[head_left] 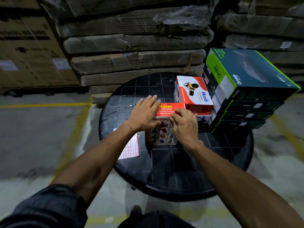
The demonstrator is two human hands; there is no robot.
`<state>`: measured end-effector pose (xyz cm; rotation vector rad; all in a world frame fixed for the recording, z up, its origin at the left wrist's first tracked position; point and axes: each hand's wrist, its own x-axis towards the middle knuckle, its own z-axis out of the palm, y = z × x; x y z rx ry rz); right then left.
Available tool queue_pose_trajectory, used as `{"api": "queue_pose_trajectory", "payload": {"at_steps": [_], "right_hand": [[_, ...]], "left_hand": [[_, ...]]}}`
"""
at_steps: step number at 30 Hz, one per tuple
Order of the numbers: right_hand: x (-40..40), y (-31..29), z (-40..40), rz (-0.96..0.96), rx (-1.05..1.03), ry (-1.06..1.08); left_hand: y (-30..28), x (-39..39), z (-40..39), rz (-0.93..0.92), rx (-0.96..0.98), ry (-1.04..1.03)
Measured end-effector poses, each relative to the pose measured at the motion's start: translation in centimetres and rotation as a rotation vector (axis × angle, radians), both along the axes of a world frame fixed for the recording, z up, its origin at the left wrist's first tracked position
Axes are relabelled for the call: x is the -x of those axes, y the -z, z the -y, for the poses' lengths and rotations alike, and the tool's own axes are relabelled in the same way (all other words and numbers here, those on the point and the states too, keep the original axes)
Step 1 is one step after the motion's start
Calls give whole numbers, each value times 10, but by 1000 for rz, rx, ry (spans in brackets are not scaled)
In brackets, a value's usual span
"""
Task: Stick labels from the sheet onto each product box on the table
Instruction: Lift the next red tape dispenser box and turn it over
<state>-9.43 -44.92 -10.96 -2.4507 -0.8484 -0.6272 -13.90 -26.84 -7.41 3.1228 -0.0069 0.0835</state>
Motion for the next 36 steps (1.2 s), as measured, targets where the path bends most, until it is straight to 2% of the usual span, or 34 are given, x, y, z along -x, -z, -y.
{"api": "queue_pose_trajectory", "payload": {"at_steps": [3,7,9,11,13,16,18,22,25,27,36], "right_hand": [[2,1,3,8,8,-11],[3,0,6,-5,-5,-33],[6,2,10,-84,0,-48],[9,6,17,-233,-8,-29],[14,14,23,-455,-128,32],[17,29,31,-778,-371,172],[17,34,33,-993,-444,258],[21,43,30,-1299,-673,225],[22,41,22,-1375,-764,135],[21,33,14,-1379,-768,49],[15,8,-5,-1373,-724,-57]], "left_hand": [[-7,-12,1,-100,28,-3],[-8,-22,4,-53,76,-17],[-7,-21,1,-30,164,-49],[-7,-16,-5,-12,273,-75],[-6,-6,-17,3,411,-120],[1,12,-43,5,794,-234],[9,25,-60,21,1044,-316],[33,45,-74,39,1358,-516],[62,53,-81,3,1537,-734],[77,59,-82,-32,1589,-849],[98,81,-83,-56,1814,-1038]]}}
